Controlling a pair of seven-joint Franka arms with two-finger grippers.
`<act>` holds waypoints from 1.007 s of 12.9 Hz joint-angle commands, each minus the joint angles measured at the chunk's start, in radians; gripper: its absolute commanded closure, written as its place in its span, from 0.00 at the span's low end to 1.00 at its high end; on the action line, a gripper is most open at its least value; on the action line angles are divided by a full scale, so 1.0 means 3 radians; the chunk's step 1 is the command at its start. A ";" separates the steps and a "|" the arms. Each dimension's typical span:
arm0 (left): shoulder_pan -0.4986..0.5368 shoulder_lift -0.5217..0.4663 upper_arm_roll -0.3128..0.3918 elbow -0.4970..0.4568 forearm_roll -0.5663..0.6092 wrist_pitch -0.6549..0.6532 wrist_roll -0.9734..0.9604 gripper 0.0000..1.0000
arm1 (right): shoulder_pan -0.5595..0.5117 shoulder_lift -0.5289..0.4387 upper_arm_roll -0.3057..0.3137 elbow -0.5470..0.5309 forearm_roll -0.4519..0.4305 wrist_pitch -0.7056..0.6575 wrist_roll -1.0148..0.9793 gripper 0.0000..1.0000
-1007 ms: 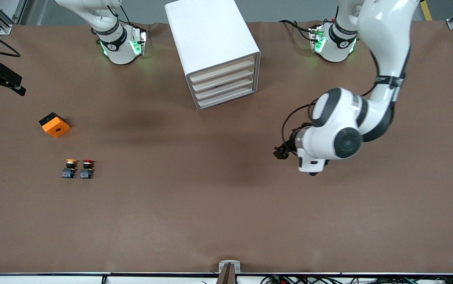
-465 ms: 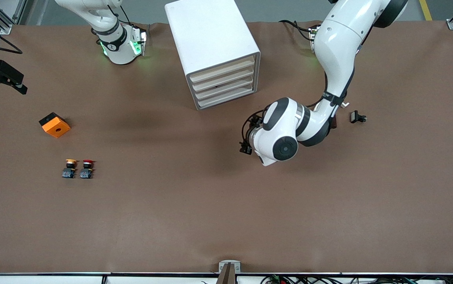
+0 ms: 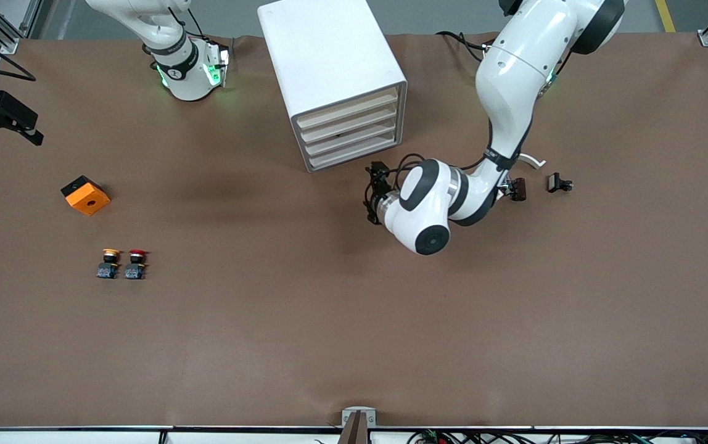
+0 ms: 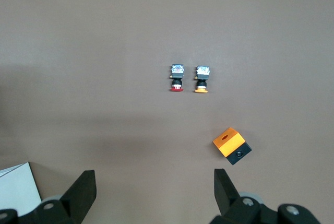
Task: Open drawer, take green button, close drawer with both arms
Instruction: 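Reach the left gripper to the cabinet's drawer handle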
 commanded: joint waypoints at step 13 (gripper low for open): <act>-0.0141 0.0374 -0.0001 0.0043 -0.0742 -0.0815 -0.0606 0.00 | 0.0016 -0.0054 0.0003 0.0016 -0.0042 -0.0072 0.0006 0.00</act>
